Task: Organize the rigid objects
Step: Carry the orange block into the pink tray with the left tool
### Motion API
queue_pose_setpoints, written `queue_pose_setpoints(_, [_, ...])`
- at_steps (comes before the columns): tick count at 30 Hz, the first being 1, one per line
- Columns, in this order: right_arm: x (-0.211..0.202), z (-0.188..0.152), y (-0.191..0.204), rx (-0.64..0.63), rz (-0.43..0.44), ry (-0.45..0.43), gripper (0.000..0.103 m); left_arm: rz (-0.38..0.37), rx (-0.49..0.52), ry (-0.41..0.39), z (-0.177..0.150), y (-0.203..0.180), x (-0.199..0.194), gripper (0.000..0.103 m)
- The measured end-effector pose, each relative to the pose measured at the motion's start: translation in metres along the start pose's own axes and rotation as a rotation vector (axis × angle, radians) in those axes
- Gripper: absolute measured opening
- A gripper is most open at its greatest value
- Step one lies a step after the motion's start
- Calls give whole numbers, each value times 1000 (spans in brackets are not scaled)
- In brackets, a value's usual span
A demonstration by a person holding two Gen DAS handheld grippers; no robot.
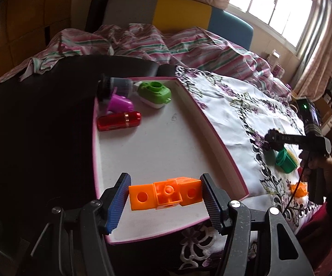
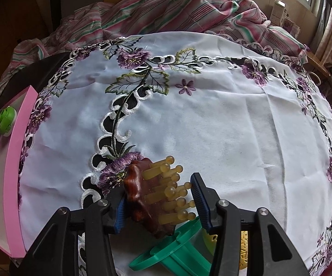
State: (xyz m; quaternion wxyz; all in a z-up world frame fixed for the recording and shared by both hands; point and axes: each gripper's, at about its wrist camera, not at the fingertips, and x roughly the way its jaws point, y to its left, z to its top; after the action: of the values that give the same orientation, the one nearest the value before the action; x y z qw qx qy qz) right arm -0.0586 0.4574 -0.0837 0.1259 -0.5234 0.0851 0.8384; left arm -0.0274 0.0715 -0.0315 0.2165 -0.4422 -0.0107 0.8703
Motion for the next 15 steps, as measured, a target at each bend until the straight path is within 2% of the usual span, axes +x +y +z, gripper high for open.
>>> queue_pose_setpoints(5, [0, 0, -2, 8, -16, -1, 49, -14, -81, 7, 5, 25, 0, 63])
queue_pose_setpoints(8, [-1, 1, -3, 13, -23, -6, 49, -49, -115, 13, 12, 35, 1, 63])
queue_pose_setpoints(15, [-6, 3, -4, 20, -15, -24, 49, -86, -75, -25, 47, 24, 17, 63])
